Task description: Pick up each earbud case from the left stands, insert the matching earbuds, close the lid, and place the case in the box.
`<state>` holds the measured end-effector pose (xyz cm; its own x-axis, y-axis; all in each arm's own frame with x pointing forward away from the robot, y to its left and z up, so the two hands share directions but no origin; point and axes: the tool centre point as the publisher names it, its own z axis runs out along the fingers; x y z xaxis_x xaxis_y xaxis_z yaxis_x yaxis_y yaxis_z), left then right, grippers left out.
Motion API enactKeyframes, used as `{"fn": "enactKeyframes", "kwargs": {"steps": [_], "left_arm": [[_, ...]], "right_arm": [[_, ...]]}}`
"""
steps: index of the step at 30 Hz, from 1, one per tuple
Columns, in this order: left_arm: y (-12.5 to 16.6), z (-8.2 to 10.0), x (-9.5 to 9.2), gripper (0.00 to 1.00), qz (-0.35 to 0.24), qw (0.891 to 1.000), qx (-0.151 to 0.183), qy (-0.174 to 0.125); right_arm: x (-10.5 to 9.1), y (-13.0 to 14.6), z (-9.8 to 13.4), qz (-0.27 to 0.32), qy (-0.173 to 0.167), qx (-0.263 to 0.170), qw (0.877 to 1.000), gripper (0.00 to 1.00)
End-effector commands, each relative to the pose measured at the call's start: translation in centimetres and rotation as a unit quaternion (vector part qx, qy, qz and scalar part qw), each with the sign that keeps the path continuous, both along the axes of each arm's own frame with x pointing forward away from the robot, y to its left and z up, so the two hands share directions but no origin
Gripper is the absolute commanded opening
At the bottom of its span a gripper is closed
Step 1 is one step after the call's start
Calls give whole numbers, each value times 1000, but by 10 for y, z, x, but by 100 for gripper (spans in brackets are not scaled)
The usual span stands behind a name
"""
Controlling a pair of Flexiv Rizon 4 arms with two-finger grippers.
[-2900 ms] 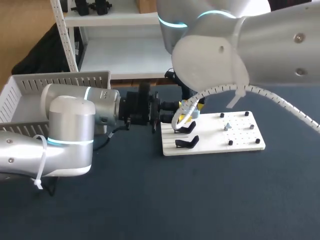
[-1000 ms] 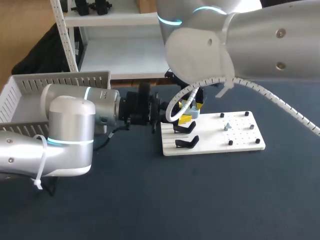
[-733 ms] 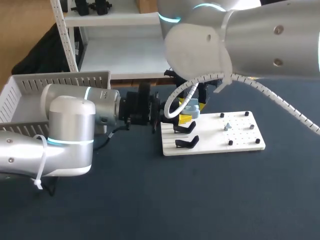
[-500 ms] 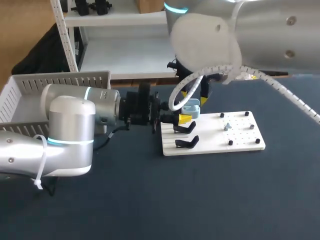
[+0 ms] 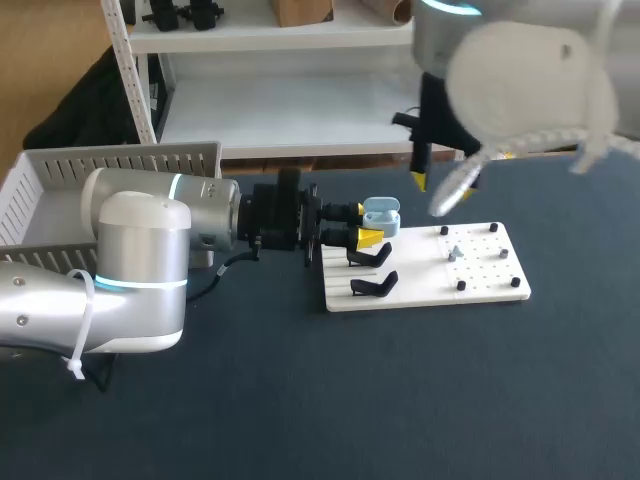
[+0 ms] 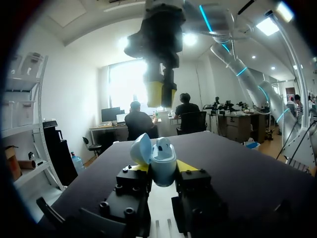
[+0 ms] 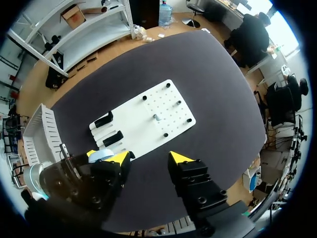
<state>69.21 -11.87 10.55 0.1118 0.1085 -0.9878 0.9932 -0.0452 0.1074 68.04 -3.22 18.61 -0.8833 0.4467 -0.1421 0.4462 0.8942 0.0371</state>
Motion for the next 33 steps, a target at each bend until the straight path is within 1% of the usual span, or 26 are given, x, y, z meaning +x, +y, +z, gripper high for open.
{"fn": "enactKeyframes", "kwargs": {"steps": [1, 4, 6, 7, 8, 9, 12, 14, 17, 18, 20, 22, 25, 27, 28, 30, 33], "left_arm": [[0, 0, -2, 0, 3, 1000, -1, -1], [0, 0, -2, 0, 3, 1000, -1, -1], [0, 0, -2, 0, 3, 1000, -1, -1], [0, 0, -2, 0, 3, 1000, -1, -1], [0, 0, -2, 0, 3, 1000, -1, -1], [0, 0, -2, 0, 3, 1000, -1, -1], [0, 0, -2, 0, 3, 1000, -1, -1], [0, 0, -2, 0, 3, 1000, -1, -1], [0, 0, -2, 0, 3, 1000, -1, -1], [0, 0, -2, 0, 3, 1000, -1, -1], [0, 0, -2, 0, 3, 1000, -1, -1], [0, 0, -2, 0, 3, 1000, -1, -1], [0, 0, -2, 0, 3, 1000, -1, -1], [0, 0, -2, 0, 3, 1000, -1, -1], [0, 0, -2, 0, 3, 1000, -1, -1], [0, 0, -2, 0, 3, 1000, -1, -1], [0, 0, -2, 0, 3, 1000, -1, -1]], "right_arm": [[-14, -29, -8, 23, -52, 86, 995, 55], [-15, -37, -19, 43, -53, 85, 994, 56], [-14, -42, -30, 56, -52, 82, 994, 60], [-12, -45, -37, 60, -51, 79, 994, 66], [-11, -47, -43, 66, -48, 80, 994, 76], [-10, -49, -48, 71, -46, 80, 993, 78], [-6, -54, -61, 87, -48, 79, 992, 82], [-4, -54, -67, 98, -52, 82, 990, 82], [-2, -52, -74, 118, -56, 86, 988, 87], [0, -52, -77, 120, -58, 87, 987, 87], [3, -51, -80, 124, -62, 94, 986, 79], [7, -51, -86, 124, -60, 97, 986, 62], [12, -50, -97, 123, -55, 101, 986, 58], [15, -49, -104, 119, -50, 101, 986, 51], [16, -48, -107, 114, -44, 98, 988, 49], [21, -47, -115, 99, -33, 94, 990, 49], [24, -43, -122, 82, -21, 95, 992, 54]]}}
